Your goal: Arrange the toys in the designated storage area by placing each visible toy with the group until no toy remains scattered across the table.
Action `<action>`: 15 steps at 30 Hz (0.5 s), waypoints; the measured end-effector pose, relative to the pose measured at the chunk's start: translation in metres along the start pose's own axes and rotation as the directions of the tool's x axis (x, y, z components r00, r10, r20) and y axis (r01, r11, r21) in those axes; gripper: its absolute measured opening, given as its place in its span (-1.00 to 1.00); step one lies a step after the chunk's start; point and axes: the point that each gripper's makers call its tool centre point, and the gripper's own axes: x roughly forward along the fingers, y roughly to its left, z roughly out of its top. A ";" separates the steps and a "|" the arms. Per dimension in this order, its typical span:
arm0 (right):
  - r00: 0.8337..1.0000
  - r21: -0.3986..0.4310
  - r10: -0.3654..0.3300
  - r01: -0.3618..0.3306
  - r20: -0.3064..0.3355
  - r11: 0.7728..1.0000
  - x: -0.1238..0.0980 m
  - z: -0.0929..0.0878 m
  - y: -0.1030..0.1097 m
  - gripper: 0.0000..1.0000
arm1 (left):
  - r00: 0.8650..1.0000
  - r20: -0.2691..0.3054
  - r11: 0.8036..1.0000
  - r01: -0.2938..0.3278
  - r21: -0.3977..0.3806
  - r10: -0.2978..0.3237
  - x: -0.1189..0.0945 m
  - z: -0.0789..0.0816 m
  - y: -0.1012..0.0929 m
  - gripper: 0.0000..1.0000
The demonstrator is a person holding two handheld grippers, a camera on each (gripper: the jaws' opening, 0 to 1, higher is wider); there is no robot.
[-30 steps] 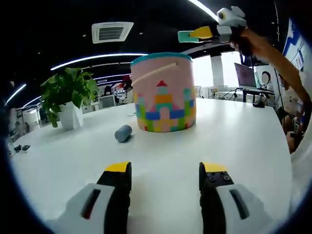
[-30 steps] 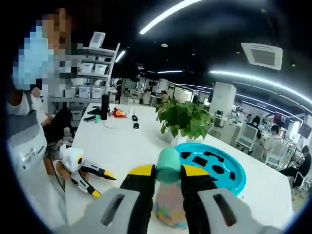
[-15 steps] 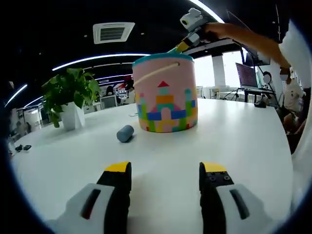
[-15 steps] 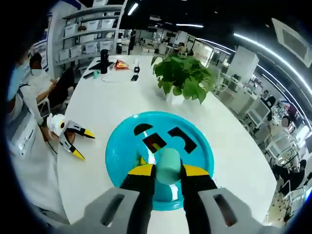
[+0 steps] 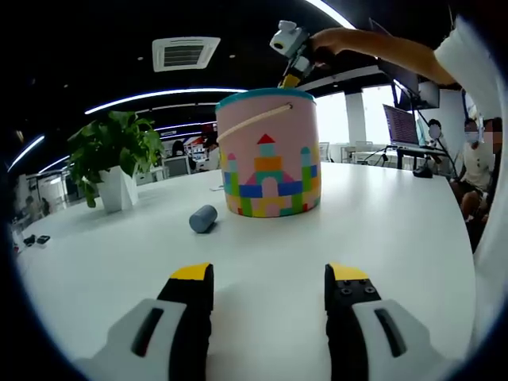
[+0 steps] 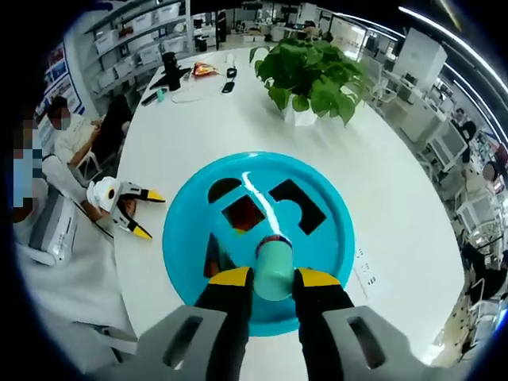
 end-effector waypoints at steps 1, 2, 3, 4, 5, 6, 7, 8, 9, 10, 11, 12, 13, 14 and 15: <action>1.000 -0.004 0.006 -0.006 -0.009 1.000 0.001 0.001 0.001 -0.59 | 1.000 0.001 1.000 0.000 -0.002 0.000 0.000 0.000 0.000 0.15; 0.999 -0.004 0.016 -0.016 -0.032 1.000 0.002 -0.001 0.002 -0.59 | 1.000 0.002 1.000 0.000 -0.004 0.000 0.000 0.000 0.001 0.15; 0.998 -0.005 0.024 -0.025 -0.055 1.000 0.002 -0.003 0.004 -0.59 | 1.000 0.002 1.000 0.000 -0.006 0.000 0.000 0.000 0.001 0.16; 0.997 -0.006 0.031 -0.031 -0.071 0.999 0.004 -0.004 0.005 -0.59 | 1.000 0.003 1.000 0.000 -0.008 0.000 0.000 0.000 0.001 0.16; 0.996 -0.002 0.035 -0.035 -0.081 0.999 0.005 -0.003 0.005 -0.59 | 1.000 0.004 1.000 0.000 -0.009 0.000 0.000 0.000 0.001 0.16; 0.994 0.005 0.042 -0.042 -0.099 0.999 0.006 -0.004 0.005 -0.59 | 1.000 0.004 1.000 0.001 -0.010 -0.001 0.000 0.000 0.001 0.16; 0.993 0.006 0.047 -0.047 -0.111 0.999 0.007 -0.005 0.005 -0.59 | 1.000 0.005 1.000 0.001 -0.010 -0.001 0.000 0.000 0.001 0.16; 0.991 0.011 0.050 -0.049 -0.121 0.999 0.009 -0.004 0.004 -0.59 | 1.000 0.005 1.000 0.003 -0.010 -0.002 0.000 0.000 0.001 0.16; 0.990 0.018 0.057 -0.055 -0.130 0.998 0.010 -0.005 0.004 -0.59 | 1.000 0.006 1.000 0.004 -0.011 -0.004 0.000 0.000 0.001 0.16; 0.989 0.020 0.059 -0.056 -0.133 0.998 0.010 -0.005 0.004 -0.59 | 1.000 0.006 1.000 0.004 -0.011 -0.004 0.000 0.000 0.001 0.16; 0.988 0.021 0.060 -0.058 -0.146 0.998 0.012 -0.005 0.003 -0.59 | 1.000 0.007 1.000 0.005 -0.012 -0.005 0.000 0.000 0.001 0.16; 0.987 0.018 0.057 -0.055 -0.153 0.998 0.013 -0.006 0.003 -0.59 | 1.000 0.008 1.000 0.006 -0.013 -0.006 0.000 0.001 0.001 0.16; 0.985 0.015 0.056 -0.055 -0.161 0.998 0.013 -0.007 0.002 -0.59 | 1.000 0.008 1.000 0.006 -0.014 -0.006 0.000 0.001 0.001 0.16; 0.984 0.014 0.061 -0.060 -0.167 0.998 0.013 -0.007 0.002 -0.59 | 1.000 0.009 1.000 0.008 -0.014 -0.008 0.000 0.001 0.000 0.16; 0.983 0.017 0.067 -0.065 -0.172 0.998 0.013 -0.006 0.001 -0.59 | 1.000 0.010 1.000 0.008 -0.015 -0.008 0.000 0.001 0.000 0.16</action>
